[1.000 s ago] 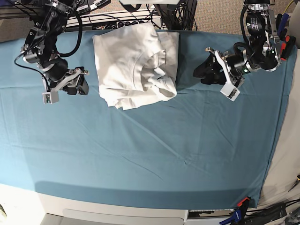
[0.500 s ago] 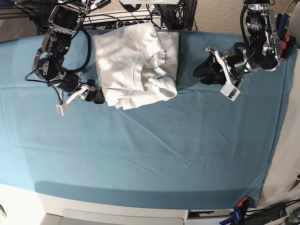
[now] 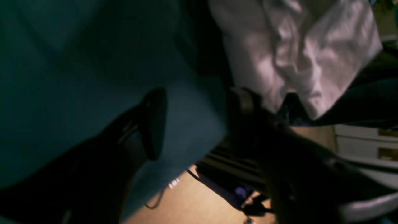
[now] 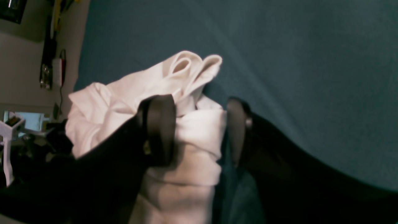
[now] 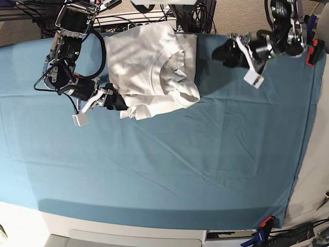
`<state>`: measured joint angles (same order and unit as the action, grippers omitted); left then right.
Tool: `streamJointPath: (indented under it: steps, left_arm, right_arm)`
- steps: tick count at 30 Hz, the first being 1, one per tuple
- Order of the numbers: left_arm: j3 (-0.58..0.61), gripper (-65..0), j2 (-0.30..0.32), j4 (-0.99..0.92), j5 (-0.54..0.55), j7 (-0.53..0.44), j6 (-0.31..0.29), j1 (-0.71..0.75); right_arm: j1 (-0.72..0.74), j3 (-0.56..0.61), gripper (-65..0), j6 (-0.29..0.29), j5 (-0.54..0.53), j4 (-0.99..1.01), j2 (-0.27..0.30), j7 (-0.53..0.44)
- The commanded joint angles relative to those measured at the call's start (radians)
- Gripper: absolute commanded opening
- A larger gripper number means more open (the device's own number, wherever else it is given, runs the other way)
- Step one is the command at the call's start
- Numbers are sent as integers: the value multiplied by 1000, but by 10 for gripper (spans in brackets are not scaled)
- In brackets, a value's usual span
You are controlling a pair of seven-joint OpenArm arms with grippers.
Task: Fold the T-shirt properly
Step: 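Grasp opposite sides of the folded shirt with both grippers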
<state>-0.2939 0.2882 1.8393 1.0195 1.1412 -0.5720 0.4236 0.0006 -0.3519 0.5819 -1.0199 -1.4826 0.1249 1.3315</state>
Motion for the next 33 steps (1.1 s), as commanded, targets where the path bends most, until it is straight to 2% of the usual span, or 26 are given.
streamJointPath:
  steps: [1, 9, 17, 23, 27, 30, 33]
  left_arm:
    - [-3, -316, 8, 18, 33, -15, 0, 10]
    - [7, -310, -15, 18, 57, -23, 15, 56]
    - [188, -310, -73, 18, -5, -41, 30, 58]
    - [291, -311, -75, 18, -34, -51, 30, 58]
    - [318, -312, -81, 18, -60, -73, 30, 55]
    - [317, -354, -92, 18, -59, -76, 30, 50]
    - [317, -457, -94, 18, -66, -76, 31, 39]
  right_arm:
    - [14, 3, -365, 10, -20, -13, 8, 0]
    - [14, 3, -365, 10, -19, -13, 8, -7]
    - [14, 3, -365, 24, -19, -13, 8, -8]
    - [14, 3, -365, 24, -19, -13, 8, -12]
    - [14, 3, -365, 24, -19, -14, 8, -18]
    - [14, 3, -395, 24, -19, -13, 8, -19]
    - [14, 3, -473, 28, -19, -14, 8, -19]
